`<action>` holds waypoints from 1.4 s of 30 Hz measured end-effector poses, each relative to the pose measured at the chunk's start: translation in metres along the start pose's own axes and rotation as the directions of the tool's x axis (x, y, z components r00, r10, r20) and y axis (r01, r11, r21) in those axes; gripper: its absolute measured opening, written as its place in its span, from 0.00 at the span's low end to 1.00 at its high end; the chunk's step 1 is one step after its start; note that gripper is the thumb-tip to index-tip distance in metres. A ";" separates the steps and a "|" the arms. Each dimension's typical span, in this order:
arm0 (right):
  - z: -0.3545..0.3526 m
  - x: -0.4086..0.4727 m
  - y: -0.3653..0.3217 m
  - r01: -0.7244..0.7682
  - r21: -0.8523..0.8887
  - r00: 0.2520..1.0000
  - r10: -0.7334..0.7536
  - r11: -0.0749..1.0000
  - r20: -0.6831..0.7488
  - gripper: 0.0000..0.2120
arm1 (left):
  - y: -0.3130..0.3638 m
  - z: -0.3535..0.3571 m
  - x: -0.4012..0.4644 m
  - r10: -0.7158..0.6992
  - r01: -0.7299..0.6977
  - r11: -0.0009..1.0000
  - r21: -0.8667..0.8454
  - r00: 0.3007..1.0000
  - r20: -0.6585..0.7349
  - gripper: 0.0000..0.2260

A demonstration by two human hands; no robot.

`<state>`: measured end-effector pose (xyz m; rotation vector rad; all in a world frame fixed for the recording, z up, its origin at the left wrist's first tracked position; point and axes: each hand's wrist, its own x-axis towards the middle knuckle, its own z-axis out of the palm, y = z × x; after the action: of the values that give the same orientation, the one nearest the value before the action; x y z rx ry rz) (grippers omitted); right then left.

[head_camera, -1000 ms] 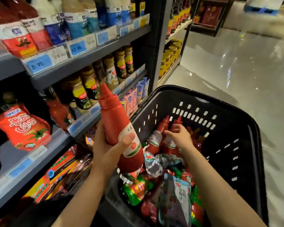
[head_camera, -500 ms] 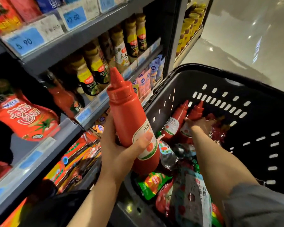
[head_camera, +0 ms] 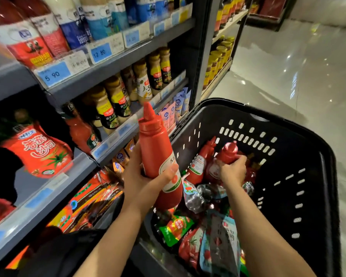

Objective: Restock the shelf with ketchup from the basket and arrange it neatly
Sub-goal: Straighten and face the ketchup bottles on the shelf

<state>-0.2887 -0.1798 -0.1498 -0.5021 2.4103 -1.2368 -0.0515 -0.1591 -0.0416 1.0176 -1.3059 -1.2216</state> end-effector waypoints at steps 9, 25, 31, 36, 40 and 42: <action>-0.078 -0.090 -0.130 0.465 0.461 0.803 -0.579 0.756 0.139 0.22 | 0.047 -0.016 -0.015 0.159 -0.166 0.986 -0.032 0.975 -0.154 0.26; -0.004 -0.337 -0.338 0.295 0.943 0.304 -0.951 0.156 0.062 0.22 | 0.170 -0.234 -0.087 0.574 -0.362 0.819 0.446 0.490 -0.656 0.38; 0.052 -0.364 -0.361 0.433 0.879 0.186 -0.974 0.197 0.127 0.21 | 0.176 -0.270 -0.093 0.596 -0.257 0.798 0.545 0.471 -0.651 0.40; 0.082 -0.370 -0.377 0.592 0.765 0.131 -0.967 0.253 0.218 0.18 | 0.172 -0.280 -0.083 0.597 -0.270 0.795 0.543 0.507 -0.622 0.33; 0.092 -0.378 -0.399 0.779 0.556 0.087 -0.928 0.290 0.362 0.24 | 0.167 -0.283 -0.078 0.598 -0.310 0.797 0.519 0.522 -0.607 0.33; 0.095 -0.381 -0.395 0.852 0.433 0.096 -0.899 0.296 0.426 0.27 | 0.166 -0.284 -0.077 0.600 -0.318 0.796 0.515 0.526 -0.603 0.31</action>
<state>0.1405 -0.2799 0.1910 -2.2087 1.2881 -1.1840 0.2491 -0.0954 0.0990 1.1321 -1.0096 -0.0680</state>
